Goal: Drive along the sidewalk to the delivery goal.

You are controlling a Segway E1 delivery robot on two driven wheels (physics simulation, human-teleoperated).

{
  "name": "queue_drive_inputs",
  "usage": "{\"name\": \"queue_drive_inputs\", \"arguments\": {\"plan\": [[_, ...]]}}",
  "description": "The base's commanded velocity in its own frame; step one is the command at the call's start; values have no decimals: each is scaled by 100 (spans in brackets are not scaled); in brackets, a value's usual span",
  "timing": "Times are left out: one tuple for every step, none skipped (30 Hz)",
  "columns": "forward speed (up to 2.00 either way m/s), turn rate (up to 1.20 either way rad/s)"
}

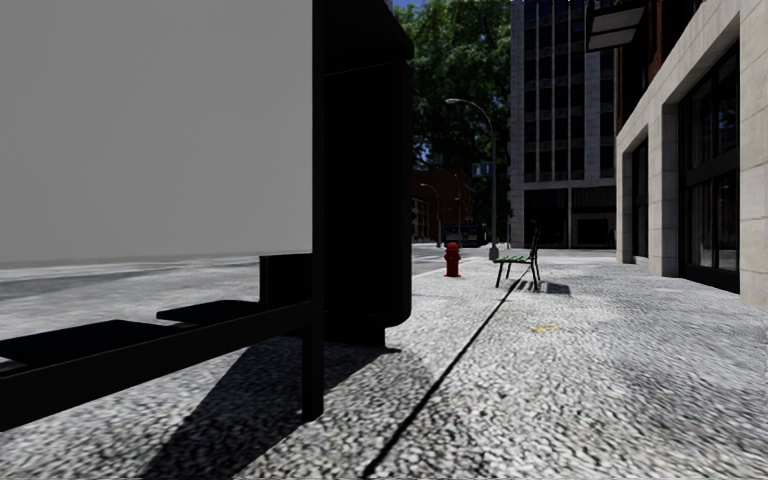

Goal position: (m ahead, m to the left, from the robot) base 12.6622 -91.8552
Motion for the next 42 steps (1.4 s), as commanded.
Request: {"name": "queue_drive_inputs", "arguments": {"plan": [[82,-37],[82,-37],[89,-37],[94,-37],[98,-37],[99,-37],[99,-37],[100,-37],[100,-37],[102,-37],[102,-37],[106,-37],[109,-37],[114,-37],[123,-37],[123,-37],[200,-37],[200,-37],[200,-37],[200,-37],[200,-37],[200,-38],[200,-46],[200,-58],[200,-58],[200,-62],[200,-63],[200,-63],[200,-63],[200,-63],[200,-63],[200,-63],[200,-63],[200,-63],[200,-63],[200,-63],[200,-63],[200,-63],[200,-63],[200,-63],[200,-63],[200,-63]]}}
